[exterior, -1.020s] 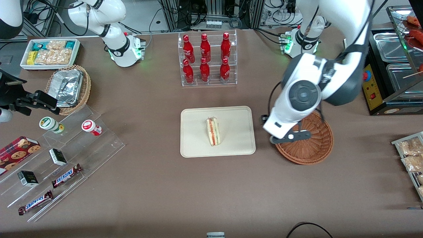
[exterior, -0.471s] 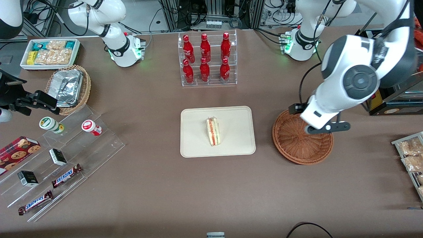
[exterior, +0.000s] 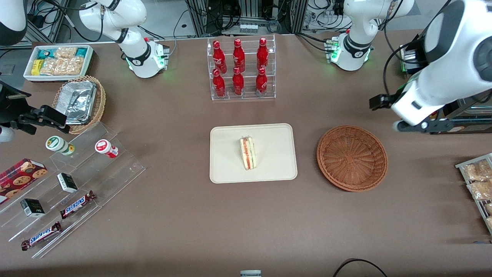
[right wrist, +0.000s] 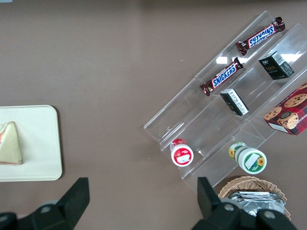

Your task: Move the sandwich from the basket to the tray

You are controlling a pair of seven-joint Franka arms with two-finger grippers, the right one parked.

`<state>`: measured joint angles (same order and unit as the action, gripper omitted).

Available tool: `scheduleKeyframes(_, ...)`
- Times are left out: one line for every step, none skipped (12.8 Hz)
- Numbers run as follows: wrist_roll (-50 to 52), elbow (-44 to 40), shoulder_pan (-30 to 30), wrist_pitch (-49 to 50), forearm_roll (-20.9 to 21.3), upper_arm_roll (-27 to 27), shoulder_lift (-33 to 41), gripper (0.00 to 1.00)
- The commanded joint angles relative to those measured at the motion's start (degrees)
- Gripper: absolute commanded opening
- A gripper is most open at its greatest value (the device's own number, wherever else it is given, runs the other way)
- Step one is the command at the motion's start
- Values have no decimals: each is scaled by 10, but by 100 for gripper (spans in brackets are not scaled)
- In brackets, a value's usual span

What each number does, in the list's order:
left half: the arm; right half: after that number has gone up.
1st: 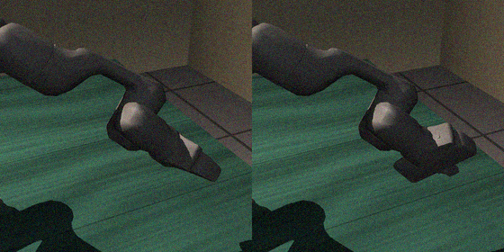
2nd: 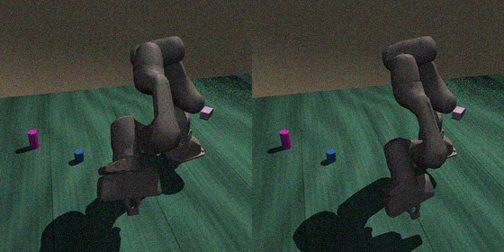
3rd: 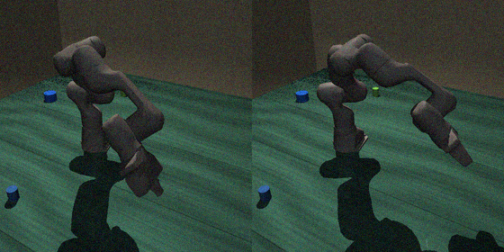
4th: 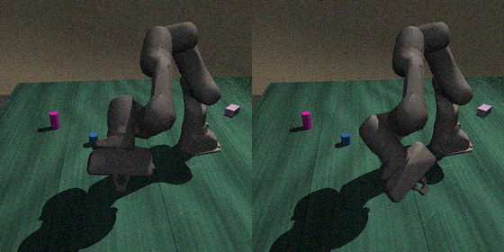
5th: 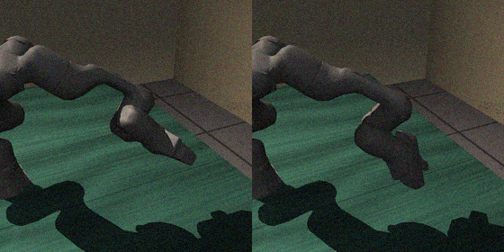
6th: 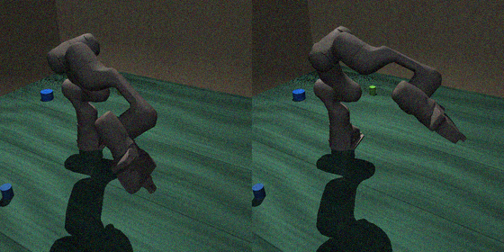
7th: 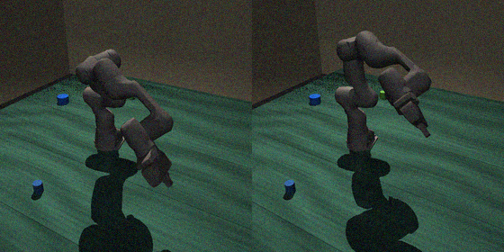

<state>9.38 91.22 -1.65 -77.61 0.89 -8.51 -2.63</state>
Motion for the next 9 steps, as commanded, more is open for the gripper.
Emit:
scheduleKeyframes(-16, 19, 27, 14, 1, -6, 45, 100)
scheduleKeyframes(-16, 18, 31, 18, 5, -5, 51, 100)
scheduleKeyframes(-16, 16, 32, 21, 5, -1, 55, 100)
scheduleKeyframes(-16, 15, 35, 24, 5, 15, 61, 100)
scheduleKeyframes(-22, 16, 35, 25, 5, 22, 65, 100)
scheduleKeyframes(-43, 16, 35, 25, 5, 32, 67, 100)
scheduleKeyframes(-64, 16, 35, 25, 5, 45, 68, 100)
scheduleKeyframes(-70, 16, 35, 22, 5, 49, 68, 100)
scheduleKeyframes(-70, 16, 35, 16, 4, 51, 68, 100)
